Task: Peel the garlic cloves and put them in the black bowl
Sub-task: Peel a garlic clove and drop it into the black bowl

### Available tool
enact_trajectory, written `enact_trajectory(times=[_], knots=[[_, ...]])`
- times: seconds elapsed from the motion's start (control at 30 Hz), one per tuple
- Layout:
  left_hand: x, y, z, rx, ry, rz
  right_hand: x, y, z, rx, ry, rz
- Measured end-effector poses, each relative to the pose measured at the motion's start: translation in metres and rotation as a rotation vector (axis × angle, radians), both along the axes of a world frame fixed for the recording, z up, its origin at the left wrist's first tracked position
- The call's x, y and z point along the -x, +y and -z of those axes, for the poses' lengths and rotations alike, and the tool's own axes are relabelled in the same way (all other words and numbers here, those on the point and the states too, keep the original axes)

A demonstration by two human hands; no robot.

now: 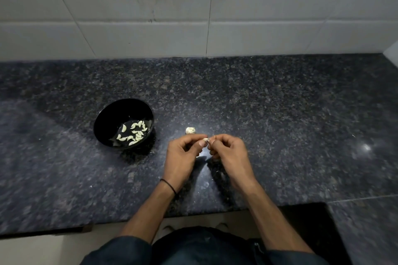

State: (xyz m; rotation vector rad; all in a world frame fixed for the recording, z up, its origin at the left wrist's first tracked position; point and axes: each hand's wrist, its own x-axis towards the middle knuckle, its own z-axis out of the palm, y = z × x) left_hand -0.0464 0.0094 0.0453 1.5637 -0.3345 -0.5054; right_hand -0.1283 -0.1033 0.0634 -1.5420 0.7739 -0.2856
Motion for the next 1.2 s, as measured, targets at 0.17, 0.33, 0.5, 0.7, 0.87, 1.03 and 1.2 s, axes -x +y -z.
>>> enact_trajectory(times=[0.17,0.33,0.5,0.7,0.87,1.03,1.2], knots=[[-0.001,-0.001,0.001,-0.036,-0.116,0.009,0.0,0.001,-0.004,0.106,0.005,-0.015],[-0.003,0.0,-0.001,-0.115,-0.255,0.044,0.004,-0.001,-0.01,0.271,0.015,-0.044],[-0.003,-0.001,-0.005,-0.21,-0.425,0.067,0.002,-0.001,-0.009,0.373,0.069,-0.043],[-0.005,-0.003,-0.004,-0.298,-0.573,0.094,0.0,0.001,-0.01,0.423,0.106,-0.007],[-0.007,-0.001,-0.008,-0.196,-0.267,0.079,-0.001,-0.003,-0.009,0.268,0.054,-0.01],[-0.005,0.0,-0.008,-0.041,0.109,0.025,-0.001,-0.007,-0.007,0.022,0.005,0.022],[-0.006,0.001,-0.001,-0.061,0.124,-0.006,-0.003,-0.008,-0.002,0.056,0.035,0.048]])
